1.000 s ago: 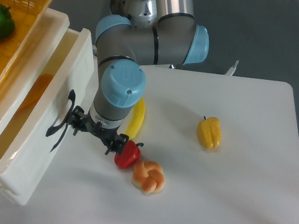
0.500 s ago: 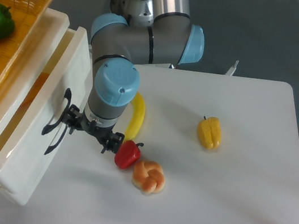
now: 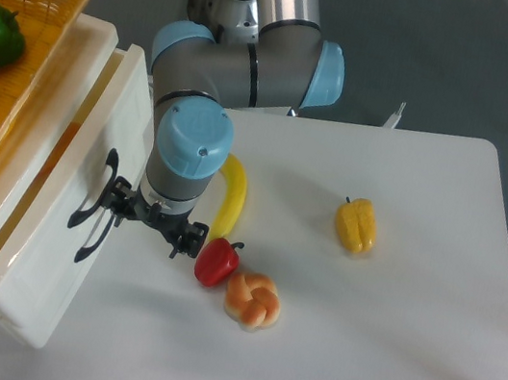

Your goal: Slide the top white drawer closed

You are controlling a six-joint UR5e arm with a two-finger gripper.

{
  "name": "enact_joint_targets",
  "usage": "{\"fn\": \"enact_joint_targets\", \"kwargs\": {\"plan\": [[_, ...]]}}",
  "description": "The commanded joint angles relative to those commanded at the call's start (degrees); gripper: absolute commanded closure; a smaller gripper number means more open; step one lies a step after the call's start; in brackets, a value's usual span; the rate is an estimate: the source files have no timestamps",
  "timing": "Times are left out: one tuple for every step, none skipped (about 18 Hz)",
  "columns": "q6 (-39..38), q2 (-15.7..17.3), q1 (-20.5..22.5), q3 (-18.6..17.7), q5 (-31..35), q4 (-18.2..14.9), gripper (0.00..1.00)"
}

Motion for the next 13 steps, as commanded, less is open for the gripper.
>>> {"fn": "enact_joint_targets", "kwargs": {"plan": [[0.00, 0.00, 0.00, 0.00, 0.00, 0.00, 0.00], [0.00, 0.00, 0.00, -0.09, -0.09, 0.00, 0.00], [-0.09, 0.00, 0.00, -0.09, -0.17, -0.09, 0.00], [-0.87, 0.00, 0.00, 0.00, -0.52, -0.09, 0.00], [-1.92, 0.00, 0.00, 0.00, -0.88, 0.00, 0.00], [-2.02, -0.09, 0.00, 0.00, -0.88, 0.00, 0.00], [-2.02, -0.09, 0.00, 0.00, -0.97, 0.00, 0.00], [-2.02, 0.00, -0.09, 0.00, -0.97, 0.00, 0.00], [-2.02, 0.00, -0.09, 0.00, -0.97, 0.00, 0.00], [-2.02, 0.00, -0.09, 0.00, -0.97, 0.00, 0.00], [-2.02, 0.00, -0.09, 0.00, -0.97, 0.00, 0.00], [-2.02, 0.00, -0.09, 0.00, -0.97, 0.00, 0.00], [-2.11, 0.00, -0.09, 0.00, -0.97, 0.00, 0.00]]}}
